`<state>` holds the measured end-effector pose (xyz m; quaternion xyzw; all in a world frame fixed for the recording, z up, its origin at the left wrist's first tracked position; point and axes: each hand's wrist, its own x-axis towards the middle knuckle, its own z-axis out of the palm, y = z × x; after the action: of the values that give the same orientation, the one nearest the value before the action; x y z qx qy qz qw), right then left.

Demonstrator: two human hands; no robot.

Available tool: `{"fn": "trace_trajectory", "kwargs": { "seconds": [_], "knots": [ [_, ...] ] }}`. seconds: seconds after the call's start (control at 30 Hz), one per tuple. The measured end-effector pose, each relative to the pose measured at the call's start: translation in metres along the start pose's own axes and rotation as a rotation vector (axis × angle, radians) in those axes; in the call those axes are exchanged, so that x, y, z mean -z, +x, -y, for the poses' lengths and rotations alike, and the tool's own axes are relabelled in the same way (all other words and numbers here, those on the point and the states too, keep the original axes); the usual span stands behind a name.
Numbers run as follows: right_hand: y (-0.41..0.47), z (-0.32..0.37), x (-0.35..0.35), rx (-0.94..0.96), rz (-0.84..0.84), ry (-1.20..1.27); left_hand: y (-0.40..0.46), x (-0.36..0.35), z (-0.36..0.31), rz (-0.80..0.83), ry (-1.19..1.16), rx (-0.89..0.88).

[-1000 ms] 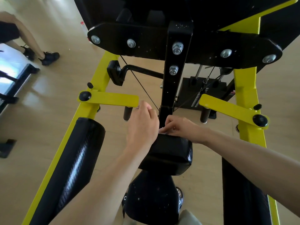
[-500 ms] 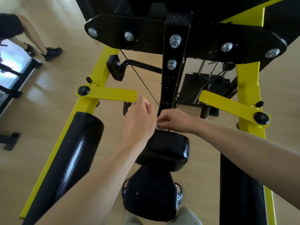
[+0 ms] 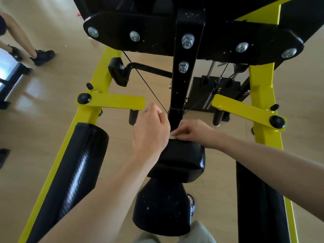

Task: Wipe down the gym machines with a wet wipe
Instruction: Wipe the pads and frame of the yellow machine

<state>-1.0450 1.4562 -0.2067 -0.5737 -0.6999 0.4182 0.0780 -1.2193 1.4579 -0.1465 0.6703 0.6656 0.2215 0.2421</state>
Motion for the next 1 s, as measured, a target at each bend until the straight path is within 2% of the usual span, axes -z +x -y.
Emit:
{"fn": "trace_trajectory", "kwargs": {
  "seconds": [0.1,0.17,0.23,0.37,0.43,0.47,0.57,0.63,0.8,0.9,0.93,1.0],
  "knots": [
    [0.021,-0.006,-0.002,-0.034,-0.295,-0.188,0.001,-0.001,0.002,0.005,-0.012,-0.034],
    [0.034,-0.007,-0.003,-0.026,-0.328,-0.410,0.002,-0.002,0.005,0.011,-0.031,-0.053],
    [0.040,-0.006,-0.003,-0.031,-0.327,-0.504,0.003,-0.003,0.007,0.018,-0.030,-0.063],
    [0.040,-0.007,-0.013,-0.086,-0.379,-0.406,0.004,-0.003,0.006,0.040,-0.017,-0.054],
    [0.035,-0.006,-0.015,-0.087,-0.445,-0.282,0.003,-0.002,0.005,0.052,-0.007,-0.046],
    [0.030,-0.005,-0.015,-0.069,-0.423,-0.235,0.003,-0.002,0.005,0.061,0.001,-0.049],
    [0.017,-0.004,-0.007,0.009,-0.180,-0.252,0.003,-0.001,0.004,0.085,0.006,-0.061],
    [0.019,-0.003,0.001,0.037,-0.137,-0.266,0.004,-0.001,0.005,0.102,0.010,-0.053],
    [0.045,-0.001,-0.006,-0.133,-0.378,-0.239,0.003,0.000,0.005,0.105,-0.006,-0.049],
    [0.034,0.003,-0.002,-0.056,-0.288,-0.233,0.003,0.003,0.003,0.114,0.000,-0.044],
    [0.027,0.005,0.005,-0.016,-0.330,-0.200,0.003,0.003,0.003,0.120,-0.002,-0.033],
    [0.016,0.011,0.019,0.116,-0.639,-0.174,0.003,0.004,0.001,0.129,-0.018,-0.011]
  ]
}}
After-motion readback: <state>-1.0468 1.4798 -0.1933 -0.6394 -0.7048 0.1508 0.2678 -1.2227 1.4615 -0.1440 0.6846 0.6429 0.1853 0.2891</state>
